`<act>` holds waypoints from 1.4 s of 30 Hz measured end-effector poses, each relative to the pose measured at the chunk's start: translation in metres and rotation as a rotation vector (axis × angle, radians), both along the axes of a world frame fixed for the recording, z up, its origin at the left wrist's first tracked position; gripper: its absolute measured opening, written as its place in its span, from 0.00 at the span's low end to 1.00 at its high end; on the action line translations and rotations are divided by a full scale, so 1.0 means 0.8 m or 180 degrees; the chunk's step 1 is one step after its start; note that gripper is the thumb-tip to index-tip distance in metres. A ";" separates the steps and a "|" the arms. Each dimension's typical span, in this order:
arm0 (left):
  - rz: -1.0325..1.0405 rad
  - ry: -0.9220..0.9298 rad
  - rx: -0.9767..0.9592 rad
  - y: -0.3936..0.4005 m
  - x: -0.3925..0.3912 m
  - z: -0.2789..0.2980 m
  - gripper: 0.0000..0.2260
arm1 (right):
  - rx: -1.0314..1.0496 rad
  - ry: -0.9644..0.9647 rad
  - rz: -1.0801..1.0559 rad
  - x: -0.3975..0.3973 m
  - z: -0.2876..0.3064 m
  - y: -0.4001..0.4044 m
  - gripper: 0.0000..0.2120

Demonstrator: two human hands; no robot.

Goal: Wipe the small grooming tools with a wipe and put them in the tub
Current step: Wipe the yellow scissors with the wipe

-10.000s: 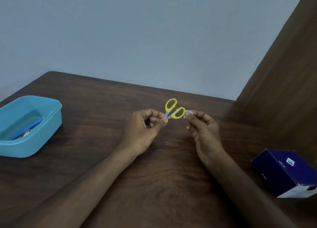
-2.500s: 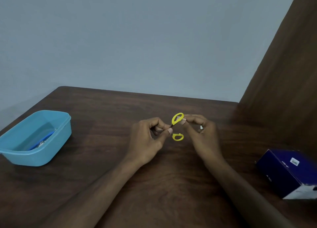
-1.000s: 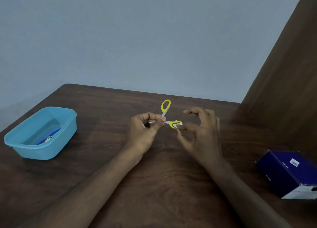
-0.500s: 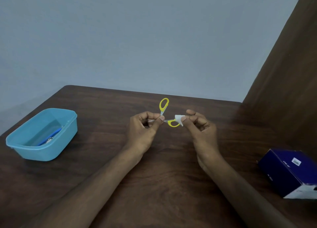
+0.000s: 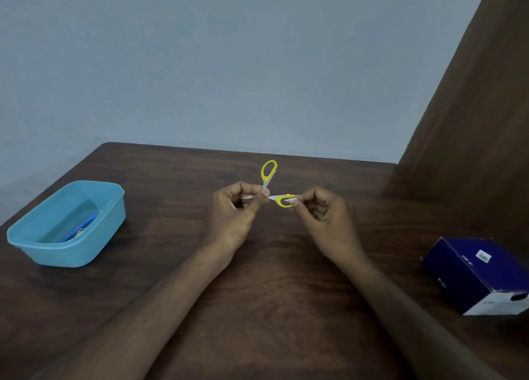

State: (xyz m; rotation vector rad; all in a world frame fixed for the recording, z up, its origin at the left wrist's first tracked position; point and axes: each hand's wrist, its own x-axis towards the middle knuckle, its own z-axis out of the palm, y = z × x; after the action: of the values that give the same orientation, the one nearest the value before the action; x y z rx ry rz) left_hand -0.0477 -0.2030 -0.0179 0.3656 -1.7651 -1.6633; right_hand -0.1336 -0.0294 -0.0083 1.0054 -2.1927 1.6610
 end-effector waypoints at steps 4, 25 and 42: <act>0.0201 -0.0069 -0.0410 -0.001 0.002 -0.002 0.02 | -0.0540 -0.0841 0.0213 0.001 -0.001 -0.006 0.05; 0.0234 -0.0383 -0.1867 0.005 0.008 -0.002 0.05 | -0.1119 -0.2014 0.0136 -0.010 -0.003 -0.006 0.04; -0.0288 0.0178 -0.0277 -0.009 -0.007 -0.012 0.07 | -0.0466 -0.1778 0.0949 0.022 0.000 -0.016 0.05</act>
State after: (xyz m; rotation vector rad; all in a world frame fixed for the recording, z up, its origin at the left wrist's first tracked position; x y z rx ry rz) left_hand -0.0530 -0.2100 -0.0275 0.2005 -1.8293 -1.6362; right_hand -0.1157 -0.0419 -0.0083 0.9488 -2.2625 2.4490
